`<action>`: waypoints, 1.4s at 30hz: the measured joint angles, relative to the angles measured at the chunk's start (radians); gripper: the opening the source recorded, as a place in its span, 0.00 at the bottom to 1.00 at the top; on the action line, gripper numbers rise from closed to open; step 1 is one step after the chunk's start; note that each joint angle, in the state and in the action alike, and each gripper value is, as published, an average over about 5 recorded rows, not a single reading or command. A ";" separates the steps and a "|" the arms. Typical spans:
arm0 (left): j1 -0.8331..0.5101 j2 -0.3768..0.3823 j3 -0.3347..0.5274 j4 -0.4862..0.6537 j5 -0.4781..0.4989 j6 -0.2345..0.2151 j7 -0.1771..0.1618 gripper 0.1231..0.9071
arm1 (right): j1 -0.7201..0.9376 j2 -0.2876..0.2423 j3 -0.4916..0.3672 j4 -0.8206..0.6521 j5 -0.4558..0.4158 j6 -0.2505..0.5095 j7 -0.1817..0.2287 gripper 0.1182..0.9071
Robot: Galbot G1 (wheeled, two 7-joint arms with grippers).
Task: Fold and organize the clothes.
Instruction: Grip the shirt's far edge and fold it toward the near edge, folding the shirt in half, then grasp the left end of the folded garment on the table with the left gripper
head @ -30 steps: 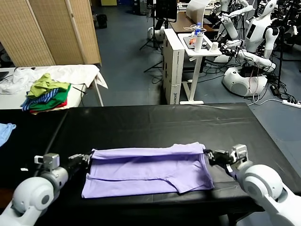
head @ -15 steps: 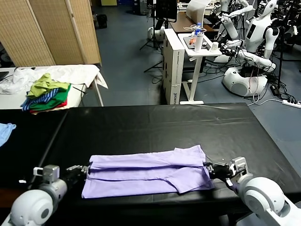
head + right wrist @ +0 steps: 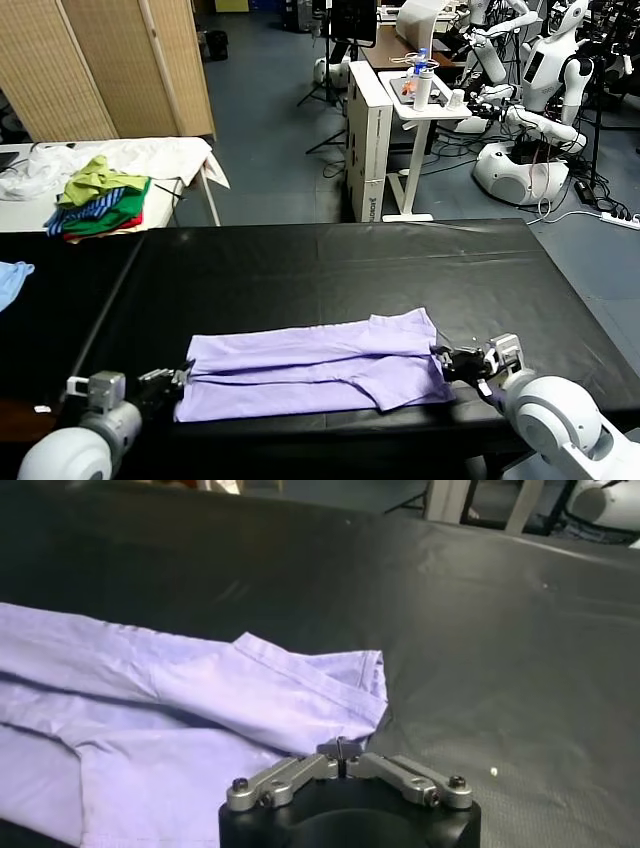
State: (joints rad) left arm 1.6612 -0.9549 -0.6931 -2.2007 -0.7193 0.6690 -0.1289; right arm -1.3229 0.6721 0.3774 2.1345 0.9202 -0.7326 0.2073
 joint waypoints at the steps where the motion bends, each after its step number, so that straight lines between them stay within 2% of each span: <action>1: 0.005 -0.004 -0.001 -0.001 0.004 0.001 0.000 0.08 | -0.002 -0.001 0.002 0.002 0.000 -0.001 0.000 0.03; 6: 0.020 -0.020 -0.003 -0.013 0.015 0.012 -0.010 0.10 | -0.016 -0.006 0.020 0.020 0.004 -0.004 -0.002 0.07; 8: 0.025 -0.023 -0.004 -0.020 0.018 0.019 -0.019 0.18 | -0.025 -0.008 0.030 0.030 0.006 -0.004 -0.003 0.17; 16: 0.044 -0.038 -0.037 -0.050 0.020 0.034 -0.034 0.81 | -0.070 0.000 0.109 0.082 0.033 -0.004 -0.007 0.79; 18: 0.036 -0.043 -0.042 -0.048 0.018 0.026 -0.035 0.91 | -0.071 0.008 0.129 0.086 0.038 -0.004 -0.007 0.91; 20: 0.021 -0.047 -0.042 -0.040 0.015 0.015 -0.035 0.98 | -0.063 0.019 0.139 0.079 0.037 -0.003 -0.003 0.98; 27: -0.075 -0.071 -0.019 0.021 -0.026 -0.034 -0.031 1.00 | 0.040 0.113 0.083 -0.028 -0.022 0.053 0.030 1.00; 32: -0.139 -0.084 0.011 0.076 -0.045 -0.045 -0.030 1.00 | 0.143 0.191 -0.005 -0.131 -0.053 0.072 0.045 1.00; 37: -0.175 -0.089 0.037 0.120 -0.040 -0.045 -0.030 1.00 | 0.223 0.241 -0.072 -0.209 -0.071 0.079 0.048 1.00; 39: -0.183 -0.090 0.043 0.135 -0.039 -0.046 -0.029 1.00 | 0.243 0.257 -0.088 -0.234 -0.077 0.081 0.048 0.97; 42: -0.191 -0.091 0.048 0.156 -0.039 -0.048 -0.026 1.00 | 0.258 0.276 -0.100 -0.263 -0.084 0.083 0.047 0.86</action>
State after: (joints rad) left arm 1.4703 -1.0463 -0.6448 -2.0447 -0.7581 0.6209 -0.1554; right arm -1.0646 0.9479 0.2774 1.8715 0.8365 -0.6497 0.2548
